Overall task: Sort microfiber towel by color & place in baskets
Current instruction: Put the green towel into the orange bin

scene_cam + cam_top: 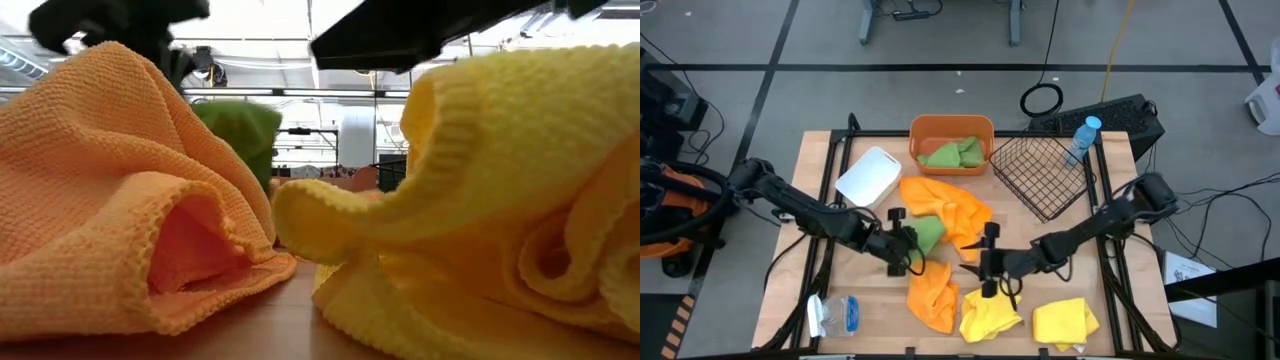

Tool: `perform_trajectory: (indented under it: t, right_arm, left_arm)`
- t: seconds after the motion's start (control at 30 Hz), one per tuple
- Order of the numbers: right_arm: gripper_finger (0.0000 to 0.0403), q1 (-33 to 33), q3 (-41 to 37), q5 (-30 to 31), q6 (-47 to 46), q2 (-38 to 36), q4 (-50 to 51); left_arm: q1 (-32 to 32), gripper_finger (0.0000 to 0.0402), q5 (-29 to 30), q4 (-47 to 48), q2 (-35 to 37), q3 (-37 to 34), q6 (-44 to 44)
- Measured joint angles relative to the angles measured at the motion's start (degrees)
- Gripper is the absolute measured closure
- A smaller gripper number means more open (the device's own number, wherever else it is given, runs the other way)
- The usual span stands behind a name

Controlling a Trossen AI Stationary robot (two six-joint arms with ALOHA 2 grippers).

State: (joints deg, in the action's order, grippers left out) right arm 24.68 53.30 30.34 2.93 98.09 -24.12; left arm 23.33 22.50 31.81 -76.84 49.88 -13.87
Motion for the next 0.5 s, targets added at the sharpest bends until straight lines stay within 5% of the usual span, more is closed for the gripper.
perform_trajectory:
  t: [0.27,0.5]
  right_arm:
    - [0.0071,-2.79,0.00,1.29,9.86,4.15,-15.86]
    - [0.0051,-5.67,-0.01,-0.43,8.61,3.68,-17.86]
  left_arm:
    - [-0.15,0.0393,6.73,-2.25,0.00,2.15,15.16]
    - [0.07,0.0394,12.54,-6.02,-0.01,2.79,26.04]
